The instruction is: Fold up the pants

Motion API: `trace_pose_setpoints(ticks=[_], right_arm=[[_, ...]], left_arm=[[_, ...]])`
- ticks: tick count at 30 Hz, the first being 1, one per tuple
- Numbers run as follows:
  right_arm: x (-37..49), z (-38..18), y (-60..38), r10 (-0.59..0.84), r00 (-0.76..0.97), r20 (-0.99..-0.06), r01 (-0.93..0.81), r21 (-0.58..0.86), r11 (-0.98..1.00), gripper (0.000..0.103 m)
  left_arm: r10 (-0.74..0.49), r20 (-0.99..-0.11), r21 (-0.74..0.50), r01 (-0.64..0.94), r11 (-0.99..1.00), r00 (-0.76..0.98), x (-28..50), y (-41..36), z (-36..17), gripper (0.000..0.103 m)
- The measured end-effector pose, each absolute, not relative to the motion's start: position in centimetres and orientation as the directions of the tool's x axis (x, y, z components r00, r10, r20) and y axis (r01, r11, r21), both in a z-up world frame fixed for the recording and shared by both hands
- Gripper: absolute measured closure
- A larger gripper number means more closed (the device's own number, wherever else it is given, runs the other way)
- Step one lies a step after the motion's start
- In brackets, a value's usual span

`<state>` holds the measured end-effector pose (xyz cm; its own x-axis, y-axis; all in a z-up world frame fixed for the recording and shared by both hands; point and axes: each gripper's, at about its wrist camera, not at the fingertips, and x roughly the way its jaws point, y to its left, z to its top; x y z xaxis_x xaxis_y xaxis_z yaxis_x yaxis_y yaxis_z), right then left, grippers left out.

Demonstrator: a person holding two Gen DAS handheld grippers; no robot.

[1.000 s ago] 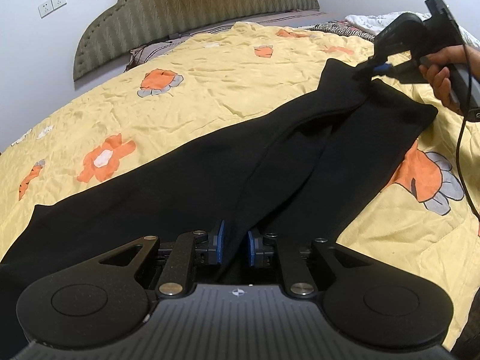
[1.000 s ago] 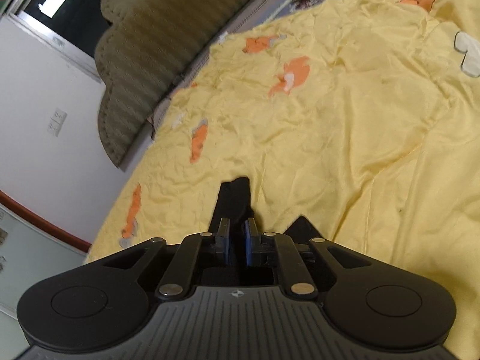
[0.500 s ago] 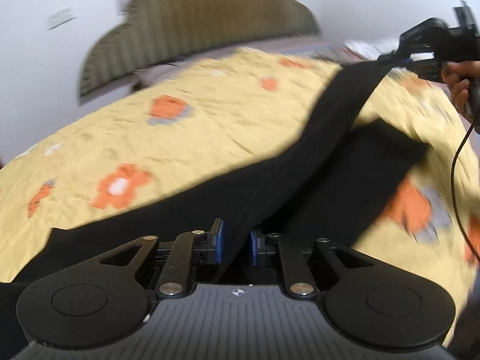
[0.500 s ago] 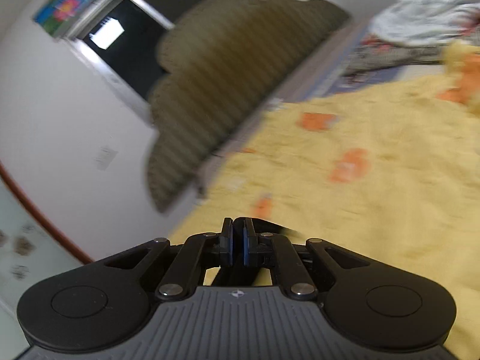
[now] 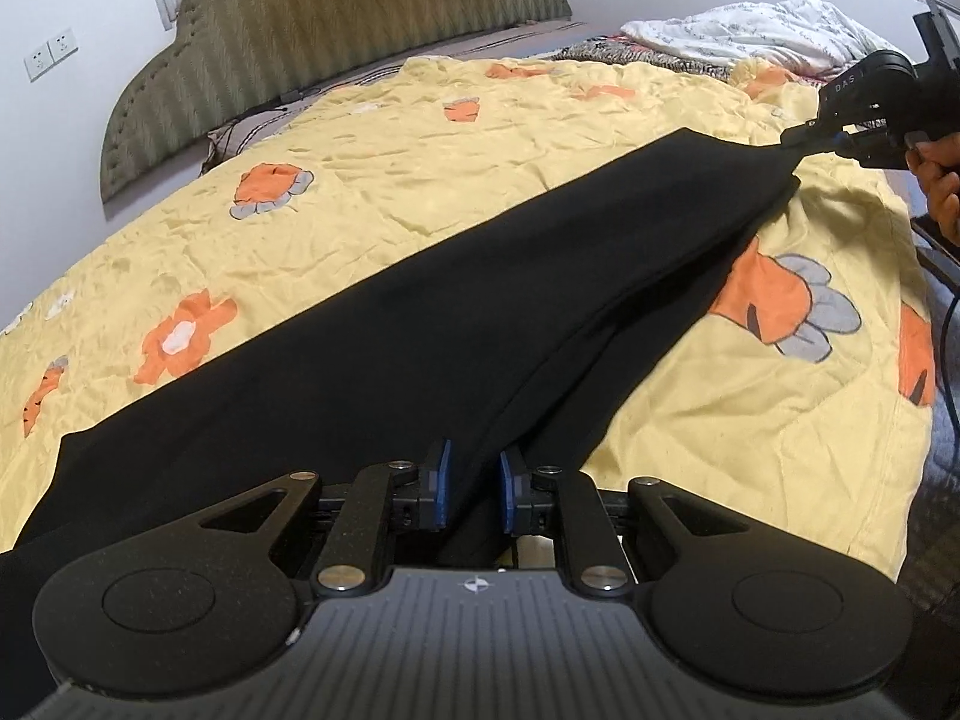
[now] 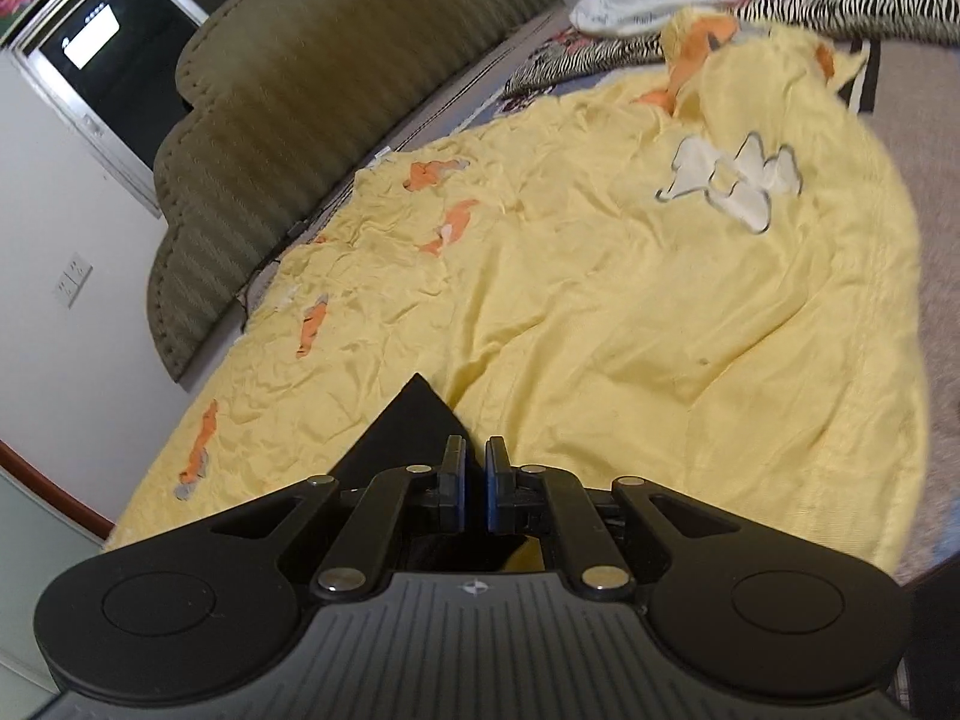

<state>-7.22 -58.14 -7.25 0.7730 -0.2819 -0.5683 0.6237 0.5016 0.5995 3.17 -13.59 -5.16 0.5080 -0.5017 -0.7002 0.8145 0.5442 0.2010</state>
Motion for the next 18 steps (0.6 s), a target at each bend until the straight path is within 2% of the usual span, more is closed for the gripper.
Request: trace_pose_setpoints(ticks=[4, 7, 9, 10, 11, 13, 14, 16, 18], right_arm=[[-7.5, -8.3, -58.8, -0.321, 0.71, -0.627, 0.691, 0.532, 0.489, 0.097], [-7.8, -6.8, -58.1, -0.47, 0.538, -0.7, 0.834, 0.359, 0.419, 0.091], [-7.1, -4.0, -54.9, -0.52, 0.607, -0.601, 0.769, 0.279, 0.575, 0.091], [-5.8, -2.9, -52.9, -0.48, 0.668, -0.568, 0.688, 0.226, 0.69, 0.088], [-3.8, -2.3, -50.7, -0.4, 0.712, -0.577, 0.58, 0.164, 0.798, 0.082], [0.3, -2.6, -46.4, -0.203, 0.744, -0.637, 0.347, 0.109, 0.931, 0.046], [1.8, -3.3, -44.5, -0.133, 0.75, -0.648, 0.262, 0.108, 0.959, 0.042], [4.3, -5.1, -41.4, -0.053, 0.71, -0.703, 0.166, 0.093, 0.982, 0.041], [5.1, -6.9, -39.6, -0.043, 0.661, -0.749, 0.12, 0.048, 0.992, 0.041]], left_arm=[[-0.503, -0.702, 0.223, 0.826, 0.517, 0.504, 2.7, -13.2, -5.6, 0.084], [-0.515, -0.72, 0.208, 0.853, 0.479, 0.464, 2.2, -12.0, -4.7, 0.066], [-0.563, -0.707, 0.161, 0.873, 0.461, 0.428, 1.8, -10.8, -3.5, 0.047], [-0.59, -0.696, 0.131, 0.88, 0.457, 0.41, 1.8, -10.3, -2.8, 0.043], [-0.606, -0.682, 0.108, 0.876, 0.47, 0.409, 2.1, -10.1, -2.2, 0.038], [-0.615, -0.651, 0.069, 0.841, 0.536, 0.446, 3.3, -10.3, -1.1, 0.033], [-0.603, -0.641, 0.053, 0.812, 0.582, 0.474, 4.1, -10.6, -0.9, 0.031], [-0.525, -0.655, 0.046, 0.722, 0.69, 0.543, 6.1, -11.4, -1.2, 0.031], [-0.439, -0.693, 0.069, 0.659, 0.749, 0.572, 7.6, -12.1, -2.0, 0.032]])
